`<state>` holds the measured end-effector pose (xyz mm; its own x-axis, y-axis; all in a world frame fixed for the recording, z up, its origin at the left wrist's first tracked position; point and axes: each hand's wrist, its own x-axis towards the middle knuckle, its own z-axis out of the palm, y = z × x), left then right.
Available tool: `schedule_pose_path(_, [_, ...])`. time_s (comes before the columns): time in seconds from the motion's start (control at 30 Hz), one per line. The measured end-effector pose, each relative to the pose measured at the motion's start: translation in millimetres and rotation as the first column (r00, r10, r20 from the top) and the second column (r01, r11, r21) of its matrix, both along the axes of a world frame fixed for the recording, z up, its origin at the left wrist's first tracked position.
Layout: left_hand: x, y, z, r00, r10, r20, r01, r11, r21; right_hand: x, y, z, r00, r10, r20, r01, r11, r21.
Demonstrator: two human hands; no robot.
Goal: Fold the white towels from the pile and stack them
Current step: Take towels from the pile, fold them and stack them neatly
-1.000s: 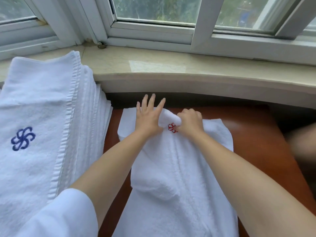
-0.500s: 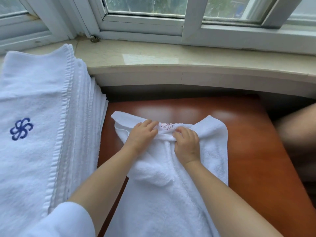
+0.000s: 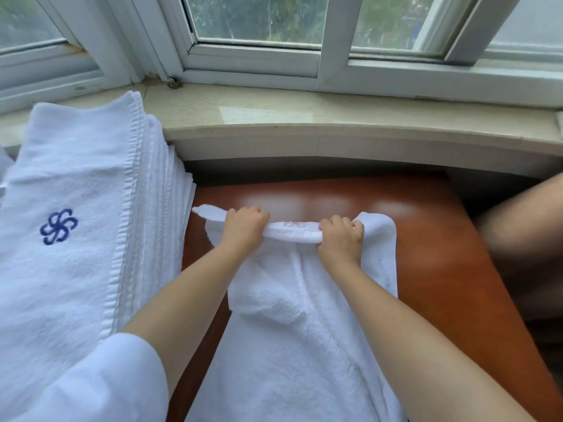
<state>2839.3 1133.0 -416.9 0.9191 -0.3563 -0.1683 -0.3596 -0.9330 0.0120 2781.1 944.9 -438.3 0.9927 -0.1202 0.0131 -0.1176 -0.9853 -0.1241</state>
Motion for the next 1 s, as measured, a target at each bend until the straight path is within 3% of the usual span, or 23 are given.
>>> schedule_pose_path(0.1, [-9.4, 6.4, 18.7, 0.997, 0.027, 0.076, -0.029, 0.999, 0.026, -6.0, -9.8, 14.1, 0.994, -0.103, -0.045, 0.098, 0.990, -0.102])
schedule_pose_path(0.17, [-15.6, 9.3, 30.0, 0.980, 0.044, 0.195, -0.053, 0.998, 0.044, -9.6, -11.0, 27.3, 0.972, -0.237, 0.000, 0.237, 0.970, -0.048])
schedule_pose_path(0.23, [-22.1, 11.8, 40.8, 0.933, 0.177, 0.314, -0.176, 0.984, -0.032, -12.3, -8.0, 45.2, 0.881, -0.465, 0.089, 0.434, 0.867, 0.244])
schedule_pose_path(0.3, [-37.8, 12.9, 52.4, 0.882, 0.367, 0.296, -0.308, 0.924, -0.227, -18.8, -6.3, 56.5, 0.807, -0.589, -0.035, 0.511, 0.668, 0.540])
schedule_pose_path(0.33, [-48.6, 13.3, 53.9, 0.874, 0.420, 0.243, -0.345, 0.890, -0.299, -24.2, -6.0, 57.9, 0.811, -0.568, -0.140, 0.525, 0.600, 0.604])
schedule_pose_path(0.4, [-75.0, 14.6, 52.3, 0.889, 0.444, 0.111, -0.396, 0.869, -0.298, -44.4, -4.6, 57.6, 0.842, -0.439, -0.314, 0.538, 0.632, 0.558])
schedule_pose_path(0.5, [-118.8, 23.9, 38.3, 0.841, 0.510, -0.182, -0.541, 0.810, -0.227, -84.0, -5.7, 52.0, 0.813, -0.430, -0.392, 0.571, 0.720, 0.395])
schedule_pose_path(0.57, [-147.4, 32.9, 28.0, 0.755, 0.570, -0.325, -0.641, 0.746, -0.182, -114.2, -4.5, 46.3, 0.774, -0.470, -0.423, 0.615, 0.718, 0.327])
schedule_pose_path(0.67, [-187.5, 45.1, 12.2, 0.668, 0.623, -0.408, -0.722, 0.676, -0.149, -160.7, -3.4, 35.3, 0.728, -0.548, -0.411, 0.670, 0.695, 0.260])
schedule_pose_path(0.8, [-217.6, 53.1, 3.4, 0.544, 0.609, -0.577, -0.808, 0.566, -0.164, -195.4, -2.0, 27.4, 0.670, -0.637, -0.381, 0.742, 0.597, 0.306])
schedule_pose_path(0.93, [-233.8, 55.0, 8.6, 0.579, 0.576, -0.577, -0.739, 0.670, -0.072, -213.1, 0.0, 32.7, 0.664, -0.659, -0.354, 0.747, 0.608, 0.269])
schedule_pose_path(1.0, [-243.1, 53.1, 14.2, 0.593, 0.571, -0.568, -0.652, 0.754, 0.076, -228.3, -1.5, 33.8, 0.670, -0.649, -0.360, 0.739, 0.630, 0.239])
